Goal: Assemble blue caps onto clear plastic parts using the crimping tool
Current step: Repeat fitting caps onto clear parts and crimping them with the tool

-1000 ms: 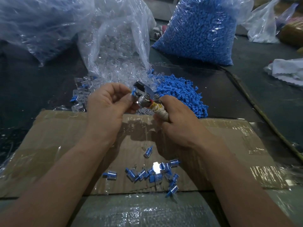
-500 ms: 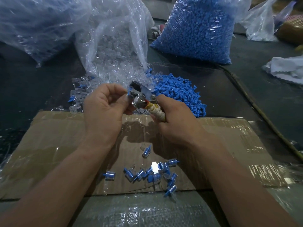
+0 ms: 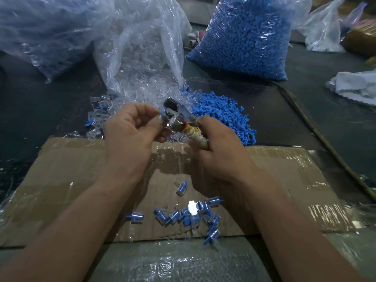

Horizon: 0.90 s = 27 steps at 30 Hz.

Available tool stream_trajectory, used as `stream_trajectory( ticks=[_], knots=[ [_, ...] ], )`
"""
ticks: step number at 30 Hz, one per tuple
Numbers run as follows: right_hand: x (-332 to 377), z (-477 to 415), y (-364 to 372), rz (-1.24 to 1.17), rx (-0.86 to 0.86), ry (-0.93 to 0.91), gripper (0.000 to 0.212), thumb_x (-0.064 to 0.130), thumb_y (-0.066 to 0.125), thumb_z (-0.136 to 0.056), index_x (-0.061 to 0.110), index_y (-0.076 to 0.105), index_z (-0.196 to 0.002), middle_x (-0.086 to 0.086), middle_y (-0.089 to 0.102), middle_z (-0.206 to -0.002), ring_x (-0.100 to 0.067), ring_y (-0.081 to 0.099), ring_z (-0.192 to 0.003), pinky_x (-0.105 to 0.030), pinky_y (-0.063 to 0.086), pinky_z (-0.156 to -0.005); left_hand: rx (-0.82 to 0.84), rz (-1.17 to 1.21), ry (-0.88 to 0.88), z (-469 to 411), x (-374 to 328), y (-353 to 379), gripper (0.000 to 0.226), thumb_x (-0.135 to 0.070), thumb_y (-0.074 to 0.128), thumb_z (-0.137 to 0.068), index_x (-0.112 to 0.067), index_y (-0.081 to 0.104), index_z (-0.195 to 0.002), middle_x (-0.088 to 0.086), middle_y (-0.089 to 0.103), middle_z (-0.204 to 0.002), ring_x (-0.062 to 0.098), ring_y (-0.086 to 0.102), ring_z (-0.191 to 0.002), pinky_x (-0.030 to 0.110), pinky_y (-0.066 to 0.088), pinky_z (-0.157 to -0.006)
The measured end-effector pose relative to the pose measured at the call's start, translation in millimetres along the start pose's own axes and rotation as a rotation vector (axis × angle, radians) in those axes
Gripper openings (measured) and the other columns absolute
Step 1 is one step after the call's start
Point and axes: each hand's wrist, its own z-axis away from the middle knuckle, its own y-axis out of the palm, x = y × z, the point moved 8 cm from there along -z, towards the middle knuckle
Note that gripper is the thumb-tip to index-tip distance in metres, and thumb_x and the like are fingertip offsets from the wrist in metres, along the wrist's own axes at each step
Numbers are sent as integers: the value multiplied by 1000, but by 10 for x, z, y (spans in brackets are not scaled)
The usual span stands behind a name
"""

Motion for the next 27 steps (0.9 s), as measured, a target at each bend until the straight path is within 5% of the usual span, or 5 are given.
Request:
stream_trajectory(
  ticks=[8,15,22,25,27],
  knots=[
    [-305,-25,-196,-28,-34,162,19,22,62,-84,24,46,-95,9,49,-82,-15,49,-77,-33,40,-67,172,219,-357,-39,213,67,6,0,59,-74,-4,59,-79,8,69,-61,14,64,-49,17,49,-42],
    [-326,-26,-167,121,8,152,24,29,66,-78,25,45,-90,13,42,-75,-14,43,-72,-29,29,-61,727,-49,-334,198,171,341,13,-19,69,-59,-16,72,-72,7,68,-62,11,57,-45,18,43,-43],
    [-237,-16,-68,214,142,108,43,43,71,-71,22,55,-105,4,53,-93,-15,49,-85,-31,39,-73,1099,-142,-374,466,282,524,18,-24,74,-63,-17,75,-79,4,72,-70,5,63,-56,13,45,-49],
    [-178,-10,-25,207,196,94,44,44,74,-68,23,55,-103,6,51,-91,-13,48,-83,-30,37,-71,1113,-46,-390,464,209,475,22,-25,81,-61,-16,75,-80,5,70,-65,5,58,-47,12,41,-43],
    [-157,1,14,200,240,100,49,46,76,-65,24,56,-104,8,51,-90,-12,49,-85,-31,41,-74,893,71,-374,316,126,393,20,-20,82,-56,-15,75,-74,3,65,-55,3,51,-40,12,38,-39]
  ],
)
